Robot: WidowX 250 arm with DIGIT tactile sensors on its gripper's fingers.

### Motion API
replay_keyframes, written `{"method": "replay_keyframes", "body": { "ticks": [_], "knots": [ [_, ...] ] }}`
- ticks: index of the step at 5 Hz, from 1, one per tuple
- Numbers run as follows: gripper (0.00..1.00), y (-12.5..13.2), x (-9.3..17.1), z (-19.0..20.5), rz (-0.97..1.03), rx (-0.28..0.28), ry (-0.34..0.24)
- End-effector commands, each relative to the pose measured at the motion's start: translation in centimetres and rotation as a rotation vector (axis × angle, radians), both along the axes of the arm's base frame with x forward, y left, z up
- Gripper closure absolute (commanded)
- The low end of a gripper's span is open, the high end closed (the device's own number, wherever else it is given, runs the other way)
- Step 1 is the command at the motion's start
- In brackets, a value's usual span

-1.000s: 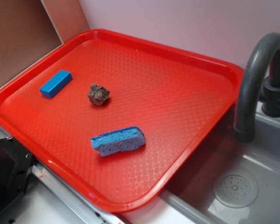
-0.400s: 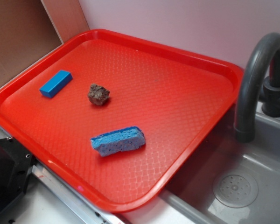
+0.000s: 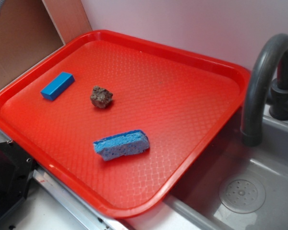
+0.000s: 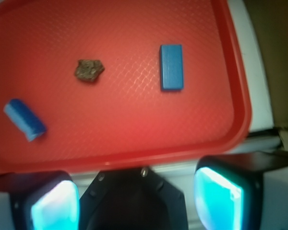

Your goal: Grab the blue block.

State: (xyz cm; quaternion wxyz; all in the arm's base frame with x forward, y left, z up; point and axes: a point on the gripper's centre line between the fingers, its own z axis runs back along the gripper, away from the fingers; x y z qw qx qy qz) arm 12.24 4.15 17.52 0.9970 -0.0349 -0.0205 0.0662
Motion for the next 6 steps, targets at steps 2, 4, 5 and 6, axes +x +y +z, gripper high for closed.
{"method": "replay_keyframes", "body": {
  "ticks": [2,4,5,6],
  "knots": [
    [0.0,5.2,5.9,-7.2,0.034,0.138,0.053],
    [0.0,7.6,7.6,-11.2,0.043,0.152,0.071],
    [0.0,6.6,8.9,-13.8,-0.014,0.061,0.076],
    [0.0,5.8,9.8,-15.7,-0.04,0.031,0.11]
  ]
}}
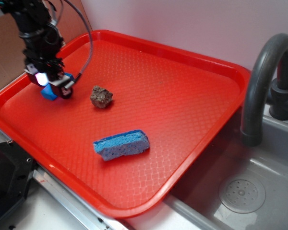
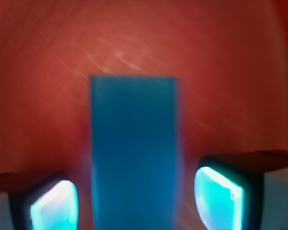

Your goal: Grab the blue block.

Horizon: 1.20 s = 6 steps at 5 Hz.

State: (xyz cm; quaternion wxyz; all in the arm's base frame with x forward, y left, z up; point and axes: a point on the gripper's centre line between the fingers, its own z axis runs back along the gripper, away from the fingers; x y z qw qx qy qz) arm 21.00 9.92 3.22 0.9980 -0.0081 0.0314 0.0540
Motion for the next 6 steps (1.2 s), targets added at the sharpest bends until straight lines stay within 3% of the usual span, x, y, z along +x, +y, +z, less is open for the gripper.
{"method": "replay_keyframes", "body": {
  "ticks": [1,3,4,6],
  "knots": [
    [1.0,0.1,1.4,-1.9,-0.01,-0.035,0.014],
    [1.0,-0.2,1.1,-1.4,-0.034,-0.038,0.016],
    [1.0,-1.0,0.7,2.9,0.082,-0.009,0.031],
    [1.0,-3.7,0.6,12.9,0.11,-0.151,-0.1]
  ]
}}
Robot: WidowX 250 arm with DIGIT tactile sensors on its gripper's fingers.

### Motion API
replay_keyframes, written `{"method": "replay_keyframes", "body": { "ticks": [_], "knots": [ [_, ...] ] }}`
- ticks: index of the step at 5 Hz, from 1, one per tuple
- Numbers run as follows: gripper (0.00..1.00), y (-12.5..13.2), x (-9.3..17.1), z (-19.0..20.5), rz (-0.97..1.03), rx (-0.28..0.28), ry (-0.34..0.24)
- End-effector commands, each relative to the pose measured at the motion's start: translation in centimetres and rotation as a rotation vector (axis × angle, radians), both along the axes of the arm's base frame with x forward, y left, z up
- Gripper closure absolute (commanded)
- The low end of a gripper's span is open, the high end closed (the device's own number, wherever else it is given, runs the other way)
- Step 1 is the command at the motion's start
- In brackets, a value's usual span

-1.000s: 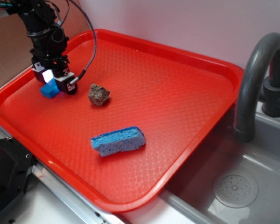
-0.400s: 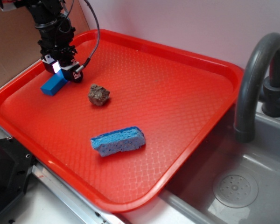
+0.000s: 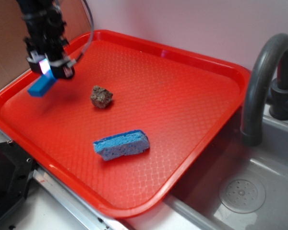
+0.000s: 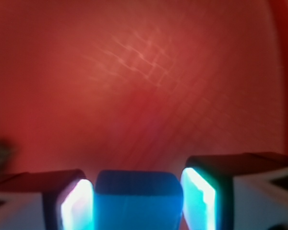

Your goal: Grab the blue block.

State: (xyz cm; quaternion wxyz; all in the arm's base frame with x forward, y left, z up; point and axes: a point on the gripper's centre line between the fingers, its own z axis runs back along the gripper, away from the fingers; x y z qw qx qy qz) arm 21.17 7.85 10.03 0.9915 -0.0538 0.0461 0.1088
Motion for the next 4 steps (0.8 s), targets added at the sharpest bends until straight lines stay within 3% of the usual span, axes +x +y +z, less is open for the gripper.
{"method": "replay_keyframes", "body": {
  "ticks": [1,3,4],
  "knots": [
    [1.0,-5.5,0.3,11.2,-0.054,-0.077,-0.176],
    [1.0,-12.2,-1.3,15.2,-0.244,-0.135,-0.287],
    [1.0,-11.9,-1.2,14.5,-0.286,-0.149,-0.276]
  ]
}}
